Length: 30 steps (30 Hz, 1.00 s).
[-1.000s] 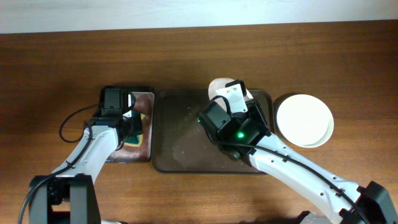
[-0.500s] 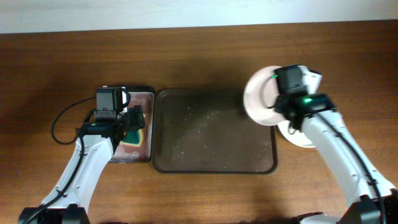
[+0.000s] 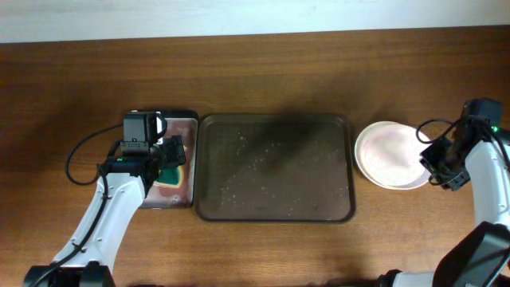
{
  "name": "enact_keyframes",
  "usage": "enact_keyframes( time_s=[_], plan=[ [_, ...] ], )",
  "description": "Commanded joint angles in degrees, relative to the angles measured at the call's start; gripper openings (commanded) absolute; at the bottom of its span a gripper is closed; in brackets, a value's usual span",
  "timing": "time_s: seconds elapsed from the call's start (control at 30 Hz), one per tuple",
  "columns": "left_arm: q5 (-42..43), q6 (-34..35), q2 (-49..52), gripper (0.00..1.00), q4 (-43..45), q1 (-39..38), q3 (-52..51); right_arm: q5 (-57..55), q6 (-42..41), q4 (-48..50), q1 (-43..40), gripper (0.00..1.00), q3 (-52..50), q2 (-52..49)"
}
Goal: Clean dirty plates on tray and stack at the side
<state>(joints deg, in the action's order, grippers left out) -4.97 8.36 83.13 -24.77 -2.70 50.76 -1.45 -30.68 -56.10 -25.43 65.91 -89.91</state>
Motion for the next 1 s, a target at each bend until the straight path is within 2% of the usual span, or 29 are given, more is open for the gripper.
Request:
enact_keyframes(
  time_s=[0.0,0.03,0.1,0.13,0.27,0.33,0.43,0.53,0.63,0.67,0.73,0.8,0.97],
  plan=[
    [-0.4,-0.3,-0.6,0.82,-0.1,0.2,0.0,17.3,12.0,1.8,0.3,0.62,0.6,-1.1],
    [0.3,-0.3,-0.6,0.87,0.0,0.3,0.0,26.4,20.2,2.1,1.5,0.68,0.6,-1.2],
    [5.3,-0.3,-0.6,0.95,-0.4,0.3,0.2,29.3,24.7,1.8,5.5,0.77,0.6,-1.2],
    [6.8,-0.3,-0.6,1.0,-2.1,0.3,0.9,28.1,25.8,0.9,8.4,0.82,0.6,-1.2],
    [9.3,4.4,-0.7,0.99,-21.0,1.3,7.5,16.3,25.7,-7.5,19.2,0.99,0.7,-1.2],
    [14.3,4.4,-1.5,0.99,-30.0,4.3,8.5,15.4,25.7,-12.5,22.3,0.99,0.6,-0.9],
    [15.3,1.9,-5.8,0.99,-36.5,7.5,7.6,13.8,25.7,-15.3,24.7,0.98,0.5,3.1],
    [15.3,0.3,-18.9,0.99,-32.8,7.5,1.0,9.7,22.2,-11.8,27.5,0.99,-3.5,17.3],
    [15.1,-4.6,-35.6,0.99,-26.3,7.2,-6.2,6.8,21.2,-6.1,28.8,0.99,-10.0,37.0],
    [15.1,-4.5,-42.9,0.99,-23.8,7.3,-9.5,6.3,21.2,-5.1,28.8,0.99,-11.6,42.4],
    [15.1,-4.6,-50.8,0.99,-23.1,7.3,-12.5,5.9,21.2,-5.4,28.8,0.99,-11.9,49.5],
    [15.1,-4.6,-54.6,1.0,-23.5,7.3,-12.7,5.9,21.2,-5.4,28.8,0.99,-11.9,54.5],
    [15.1,-4.6,-54.8,1.0,-23.8,7.3,-12.7,5.9,21.2,-5.4,28.8,0.99,-11.9,55.4]
  ],
)
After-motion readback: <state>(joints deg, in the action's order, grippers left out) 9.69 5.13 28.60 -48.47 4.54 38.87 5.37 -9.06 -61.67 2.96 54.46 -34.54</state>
